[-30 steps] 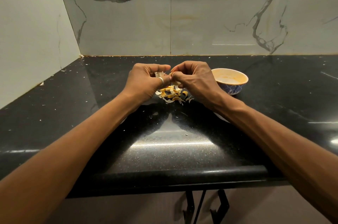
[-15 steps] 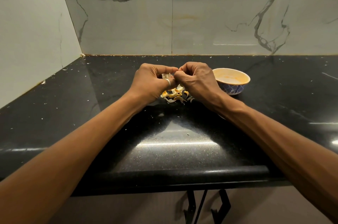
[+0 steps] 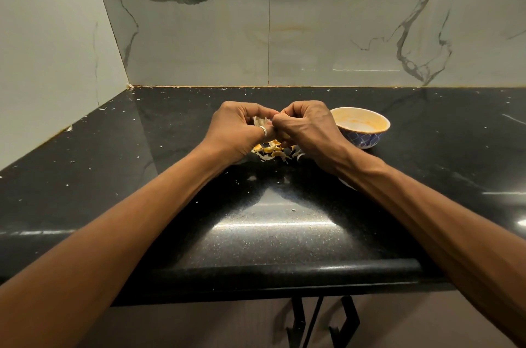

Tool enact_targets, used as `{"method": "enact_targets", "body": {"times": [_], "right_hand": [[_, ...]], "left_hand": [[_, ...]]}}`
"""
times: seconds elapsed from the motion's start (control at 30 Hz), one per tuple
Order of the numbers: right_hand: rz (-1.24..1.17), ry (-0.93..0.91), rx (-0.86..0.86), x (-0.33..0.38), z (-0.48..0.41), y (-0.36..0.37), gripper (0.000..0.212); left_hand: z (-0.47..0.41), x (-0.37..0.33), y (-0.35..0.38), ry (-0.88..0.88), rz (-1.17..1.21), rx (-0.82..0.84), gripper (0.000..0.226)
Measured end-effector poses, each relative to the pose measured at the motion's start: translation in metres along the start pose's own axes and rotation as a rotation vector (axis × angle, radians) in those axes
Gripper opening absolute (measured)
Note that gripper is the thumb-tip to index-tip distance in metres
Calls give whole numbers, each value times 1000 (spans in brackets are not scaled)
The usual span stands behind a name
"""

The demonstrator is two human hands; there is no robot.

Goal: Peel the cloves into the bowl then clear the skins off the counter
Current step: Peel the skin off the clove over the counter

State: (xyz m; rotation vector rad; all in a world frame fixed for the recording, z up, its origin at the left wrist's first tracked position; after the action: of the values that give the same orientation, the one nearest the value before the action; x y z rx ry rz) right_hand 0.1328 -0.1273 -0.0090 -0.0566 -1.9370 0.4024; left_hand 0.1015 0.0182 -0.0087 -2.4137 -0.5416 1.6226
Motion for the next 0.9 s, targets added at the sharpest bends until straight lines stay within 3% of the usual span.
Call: {"method": "enact_targets", "body": {"times": [0.27,0.37,0.57,0.9], "right_hand": [[-125,15,37,-1,0,3,11],[-219,64,55,-2,-1,6,9],[-284,71,124,-1,-1,8,2],[-126,-12,107,-3,-3,7,19]], "left_hand": [[-1,-1,-6,36,-82,-44,18],[-1,-1,-9,34,-81,-72,26],[0,-2,-14,24,-94,-91,16],[-2,4,-24,-18,-167,-179,16]]}}
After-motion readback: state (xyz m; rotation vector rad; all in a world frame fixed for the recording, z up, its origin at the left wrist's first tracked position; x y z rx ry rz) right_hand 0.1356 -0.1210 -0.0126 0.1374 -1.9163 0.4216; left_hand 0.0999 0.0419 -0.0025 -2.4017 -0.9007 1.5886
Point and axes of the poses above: each hand's wrist, its own z-axis away from the middle knuckle, its own y-axis out of the palm, x = y × z, the point moved 7 cm from there along -z, towards the middle knuckle, and after that the axes turned 2 degrees about -z, right-handed, at the moved point
